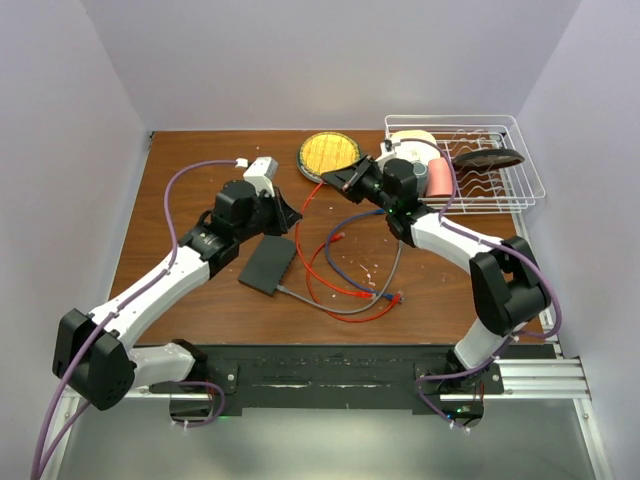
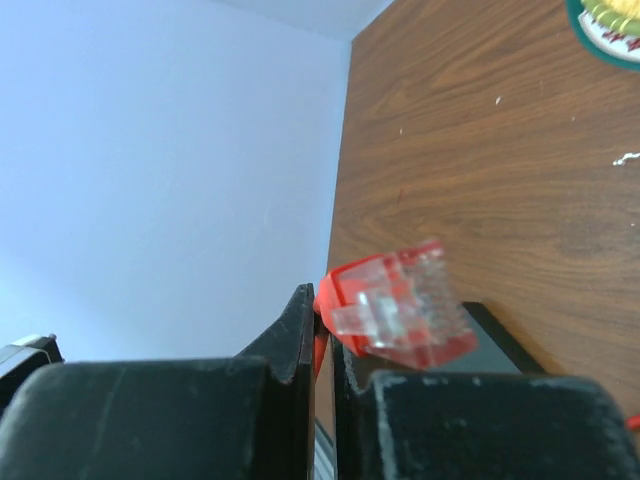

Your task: Insert the plug into the switch port

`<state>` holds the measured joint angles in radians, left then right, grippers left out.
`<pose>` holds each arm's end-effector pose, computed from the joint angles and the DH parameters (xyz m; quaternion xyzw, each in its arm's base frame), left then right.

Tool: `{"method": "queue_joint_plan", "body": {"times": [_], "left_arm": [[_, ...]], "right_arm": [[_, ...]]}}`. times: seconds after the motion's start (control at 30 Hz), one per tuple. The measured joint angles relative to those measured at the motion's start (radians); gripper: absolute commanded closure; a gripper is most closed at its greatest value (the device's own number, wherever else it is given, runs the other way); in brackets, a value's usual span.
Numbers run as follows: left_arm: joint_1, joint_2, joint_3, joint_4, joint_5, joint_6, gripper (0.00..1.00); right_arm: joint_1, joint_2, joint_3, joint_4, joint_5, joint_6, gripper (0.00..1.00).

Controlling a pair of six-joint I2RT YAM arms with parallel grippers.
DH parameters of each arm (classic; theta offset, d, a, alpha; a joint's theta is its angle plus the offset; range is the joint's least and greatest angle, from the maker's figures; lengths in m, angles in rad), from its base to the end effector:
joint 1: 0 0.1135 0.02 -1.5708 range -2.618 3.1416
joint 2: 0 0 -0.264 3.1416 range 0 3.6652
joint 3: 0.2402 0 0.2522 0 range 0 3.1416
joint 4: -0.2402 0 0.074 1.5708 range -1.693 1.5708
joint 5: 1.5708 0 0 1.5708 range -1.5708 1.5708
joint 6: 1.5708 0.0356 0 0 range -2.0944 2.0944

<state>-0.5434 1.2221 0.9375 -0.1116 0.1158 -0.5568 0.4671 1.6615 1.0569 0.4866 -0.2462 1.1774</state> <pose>0.2398 -0.1497 0.3082 0.0265 0.8312 -0.3303 0.4464 0.3419 0.1822 0.2738 0.1815 0.7240 0.5454 0.3814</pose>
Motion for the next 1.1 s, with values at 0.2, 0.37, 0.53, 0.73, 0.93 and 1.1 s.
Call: {"method": "queue_joint_plan", "body": {"times": [0.2,0.37,0.53,0.73,0.93,1.1], "left_arm": [[-0.001,-0.011,-0.02,0.001,0.0,-0.004,1.0],[-0.001,-0.014,-0.021,0.0,0.0,0.005,0.35],[0.004,-0.018,-0.013,-0.025,-0.005,0.027,0.16],[0.077,-0.007,0.06,-0.054,0.028,0.045,0.16],[0.161,-0.003,0.114,0.003,0.12,0.045,0.22],[0.175,0.062,0.175,0.081,0.262,0.044,0.27]], "right_arm": [[0.003,0.044,0.003,0.067,-0.043,0.011,1.0],[0.001,0.045,0.041,0.035,-0.083,-0.071,1.0],[-0.002,0.047,0.169,-0.119,-0.169,-0.32,1.0],[-0.003,0.037,0.205,-0.335,-0.28,-0.665,1.0],[-0.003,-0.009,0.163,-0.526,-0.413,-0.906,1.0],[-0.003,-0.11,0.113,-0.558,-0.583,-0.99,0.98]]}}
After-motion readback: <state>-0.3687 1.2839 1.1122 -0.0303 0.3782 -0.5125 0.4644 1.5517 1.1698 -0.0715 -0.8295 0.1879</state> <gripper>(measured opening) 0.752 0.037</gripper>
